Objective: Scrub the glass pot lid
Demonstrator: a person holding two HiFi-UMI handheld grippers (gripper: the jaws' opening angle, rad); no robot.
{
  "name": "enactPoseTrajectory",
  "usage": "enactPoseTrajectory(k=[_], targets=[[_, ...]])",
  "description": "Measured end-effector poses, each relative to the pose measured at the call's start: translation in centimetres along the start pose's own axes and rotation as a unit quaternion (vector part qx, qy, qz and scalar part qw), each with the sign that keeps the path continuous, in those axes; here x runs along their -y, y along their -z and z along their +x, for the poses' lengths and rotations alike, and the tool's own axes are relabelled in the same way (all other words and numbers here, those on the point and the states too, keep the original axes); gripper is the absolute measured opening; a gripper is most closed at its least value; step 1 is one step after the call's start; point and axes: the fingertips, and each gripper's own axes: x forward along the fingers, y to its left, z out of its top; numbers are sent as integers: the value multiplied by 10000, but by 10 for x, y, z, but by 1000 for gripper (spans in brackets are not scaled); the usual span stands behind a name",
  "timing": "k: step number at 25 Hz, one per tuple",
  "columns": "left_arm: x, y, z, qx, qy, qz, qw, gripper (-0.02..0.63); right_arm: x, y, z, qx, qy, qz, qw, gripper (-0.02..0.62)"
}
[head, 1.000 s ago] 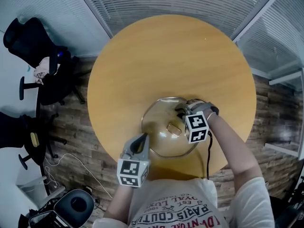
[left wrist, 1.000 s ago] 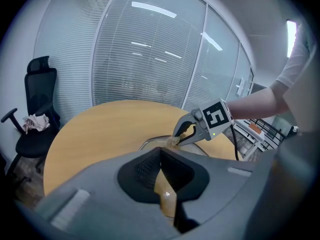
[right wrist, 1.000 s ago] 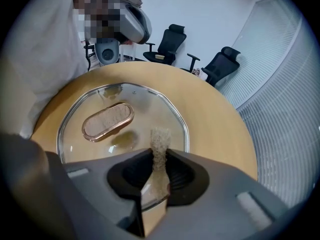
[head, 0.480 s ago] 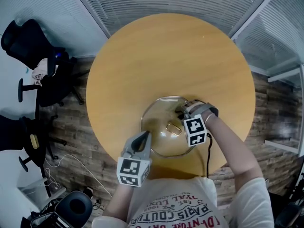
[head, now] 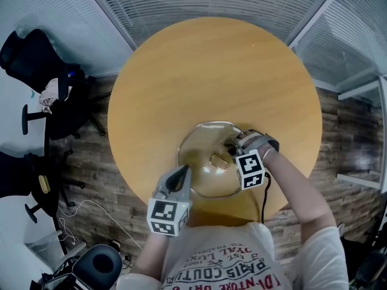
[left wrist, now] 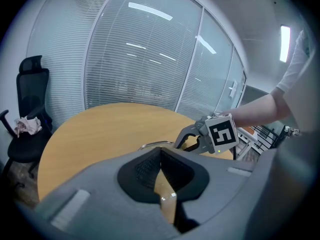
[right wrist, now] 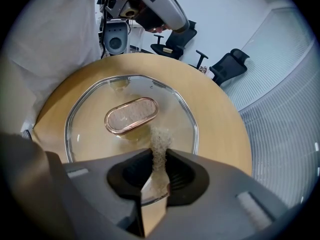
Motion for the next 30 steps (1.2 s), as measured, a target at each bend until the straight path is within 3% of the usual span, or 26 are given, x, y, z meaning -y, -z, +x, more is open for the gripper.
enactPoseTrajectory(k=[8, 19, 30], targets=[[6, 2, 0, -37, 116, 109, 9999, 6, -21, 3, -9, -105, 11, 218, 9997, 75], [13, 13, -11, -66, 303, 284, 9991, 6, -62, 7, -25, -555, -53, 915, 9942, 75], [13, 28, -25, -189, 670, 469, 9965, 8, -96, -15, -32, -948, -177, 2252, 9695, 75]])
